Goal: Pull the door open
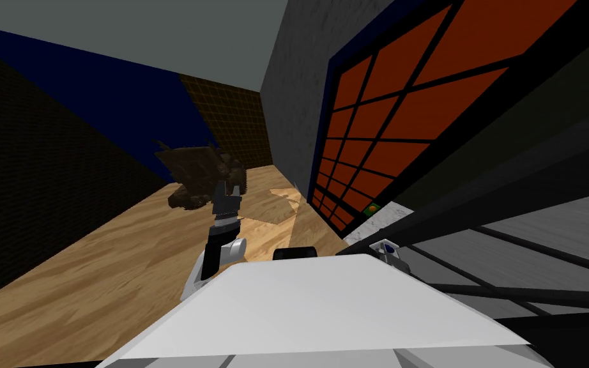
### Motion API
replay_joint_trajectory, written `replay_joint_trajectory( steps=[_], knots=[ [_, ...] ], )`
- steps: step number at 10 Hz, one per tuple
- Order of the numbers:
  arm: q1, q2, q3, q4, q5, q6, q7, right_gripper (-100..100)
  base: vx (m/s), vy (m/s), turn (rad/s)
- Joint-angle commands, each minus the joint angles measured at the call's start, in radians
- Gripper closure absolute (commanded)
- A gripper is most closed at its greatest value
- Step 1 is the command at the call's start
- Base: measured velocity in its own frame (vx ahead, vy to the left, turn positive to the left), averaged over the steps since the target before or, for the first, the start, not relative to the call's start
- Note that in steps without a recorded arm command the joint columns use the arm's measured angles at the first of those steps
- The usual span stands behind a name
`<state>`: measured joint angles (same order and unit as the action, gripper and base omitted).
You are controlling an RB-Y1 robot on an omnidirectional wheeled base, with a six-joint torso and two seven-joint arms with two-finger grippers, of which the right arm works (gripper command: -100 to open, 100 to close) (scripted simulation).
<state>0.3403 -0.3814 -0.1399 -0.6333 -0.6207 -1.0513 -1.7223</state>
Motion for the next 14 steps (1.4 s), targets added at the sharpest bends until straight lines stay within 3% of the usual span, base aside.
replay_joint_trajectory(
  steps=[1, 9, 10, 11, 14],
  knots=[
    [0.000, 0.000, 0.000, 0.000, 0.000, 0.000, 0.000, 100, -0.100, 0.042, 0.032],
    [0.049, -0.023, 0.107, -0.035, 0.087, -0.069, -0.064, 100, -0.218, 0.048, 0.052],
    [0.036, -0.022, 0.100, -0.022, 0.081, -0.069, -0.061, 100, -0.120, 0.028, 0.017],
    [0.047, -0.023, 0.124, -0.025, 0.100, -0.088, -0.072, 100, -0.161, 0.013, 0.044],
    [0.065, -0.032, 0.156, -0.033, 0.128, -0.117, -0.087, 100, -0.216, 0.033, 0.043]
  ],
)
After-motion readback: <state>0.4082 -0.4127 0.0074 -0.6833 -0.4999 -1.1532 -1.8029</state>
